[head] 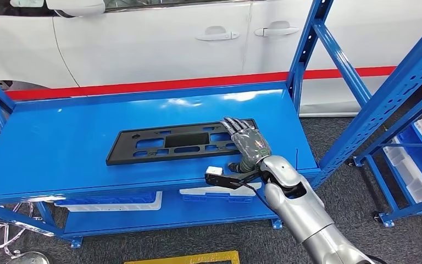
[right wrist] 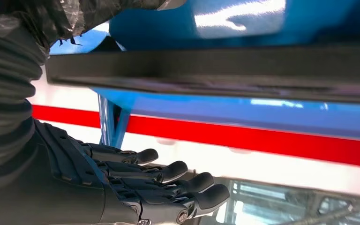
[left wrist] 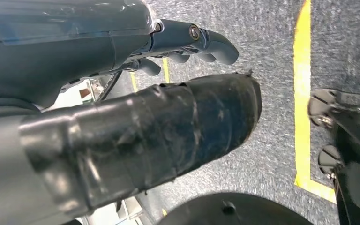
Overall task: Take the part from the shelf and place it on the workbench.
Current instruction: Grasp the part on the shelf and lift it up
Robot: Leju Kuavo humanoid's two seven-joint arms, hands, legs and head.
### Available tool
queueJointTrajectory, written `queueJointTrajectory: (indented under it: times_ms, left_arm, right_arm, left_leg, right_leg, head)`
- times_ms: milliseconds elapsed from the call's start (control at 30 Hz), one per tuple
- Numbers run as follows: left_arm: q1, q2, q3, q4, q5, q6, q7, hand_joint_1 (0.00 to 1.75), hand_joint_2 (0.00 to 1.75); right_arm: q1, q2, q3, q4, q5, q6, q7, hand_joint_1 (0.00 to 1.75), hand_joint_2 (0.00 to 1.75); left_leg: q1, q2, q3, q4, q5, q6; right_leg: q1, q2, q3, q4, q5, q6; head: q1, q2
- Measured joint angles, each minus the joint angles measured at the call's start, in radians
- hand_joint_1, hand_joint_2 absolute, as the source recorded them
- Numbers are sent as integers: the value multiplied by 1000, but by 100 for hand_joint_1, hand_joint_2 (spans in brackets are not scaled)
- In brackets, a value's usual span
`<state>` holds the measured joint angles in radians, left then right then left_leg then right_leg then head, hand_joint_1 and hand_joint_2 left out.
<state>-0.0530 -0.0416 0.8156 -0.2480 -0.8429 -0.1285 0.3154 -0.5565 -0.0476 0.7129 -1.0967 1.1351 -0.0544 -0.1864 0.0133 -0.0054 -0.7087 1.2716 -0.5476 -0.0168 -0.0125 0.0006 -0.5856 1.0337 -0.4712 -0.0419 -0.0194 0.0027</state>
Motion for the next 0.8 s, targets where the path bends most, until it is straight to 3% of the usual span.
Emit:
queueJointTrajectory:
  times_ms: [67, 133, 233, 300, 400, 433, 467, 500, 567, 633, 700, 800]
  left_arm:
    - [1, 0, 6, 0, -1, 1, -1, 0, 0]
    - [-1, 1, 10, 0, -1, 1, -1, 0, 0]
    - [-5, 1, 13, 0, -2, 2, -2, 0, 0]
    - [-4, 0, 16, 0, -2, 2, -3, 0, 0]
    - [-4, 0, 20, 0, -3, 1, -5, 0, 0]
    - [-4, 0, 22, 0, -5, 1, -6, 0, 0]
    - [-5, 0, 25, -1, -7, 1, -7, 0, 0]
    - [-5, 0, 29, -1, -11, 1, -8, 0, 0]
    - [-5, -1, 36, -1, -21, -1, -10, 0, 0]
    - [-6, -2, 45, -1, -30, -2, -13, 0, 0]
    - [-7, -2, 56, -1, -38, -2, -15, 0, 0]
    - [-8, -5, 69, -2, -45, -2, -16, 0, 0]
  right_arm:
    - [-1, 4, 0, 16, 5, -1, -2, 0, 175]
    - [-5, 7, 0, 29, 9, -2, -4, 0, 175]
    - [-9, 11, 2, 43, 12, -3, -5, 0, 175]
    - [-13, 12, 2, 50, 13, -4, -6, 0, 175]
    - [-18, 12, 3, 68, 22, -8, -3, 0, 175]
    - [-18, 12, 5, 78, 30, -12, 4, 0, 175]
    - [-18, 13, 7, 88, 41, -17, 14, 0, 175]
    - [-19, 14, 8, 100, 56, -24, 29, 1, 175]
    - [-24, 18, 10, 123, 88, -38, 64, 74, 175]
    - [-34, 26, 11, 149, 127, -50, 101, 159, 175]
    - [-41, 33, 11, 173, 166, -57, 132, 173, 175]
    - [-49, 42, 6, 199, 196, -59, 154, 173, 175]
  left_leg:
    - [0, 0, 55, -131, 79, 7]
    - [-5, 0, 99, -229, 110, 16]
    - [-6, -1, 109, -251, 105, 29]
    - [-1, 0, 118, -262, 106, 40]
    - [1, 2, 125, -266, 102, 54]
    - [1, 1, 127, -266, 100, 55]
    - [1, 0, 130, -265, 97, 56]
    - [1, -1, 134, -264, 94, 55]
    - [1, -2, 145, -260, 83, 50]
    - [-3, -2, 148, -254, 74, 40]
    - [-5, -2, 146, -253, 72, 30]
    - [-3, 0, 141, -233, 53, 14]
  right_leg:
    - [0, 2, 12, 1, -9, 5]
    - [4, 3, 16, 3, -16, 12]
    - [6, 2, 15, 1, -19, 24]
    - [6, 2, 2, 34, -41, 33]
    - [3, 1, -90, 210, -116, 42]
    - [1, 1, -123, 263, -127, 44]
    - [-1, 1, -141, 285, -121, 46]
    - [-3, 0, -140, 267, -94, 46]
    - [-4, 0, -91, 146, -15, 42]
    - [0, -1, -45, 42, 22, 35]
    - [6, 1, -33, 19, 17, 29]
    - [0, 1, -23, 3, 20, 14]
  head:
    - [0, 0]
    - [0, 0]
    - [1, 0]
    - [1, 0]
    - [1, 0]
    - [1, 0]
    - [1, 0]
    - [1, 0]
    - [1, 0]
    - [1, 0]
    - [1, 0]
    - [0, 0]
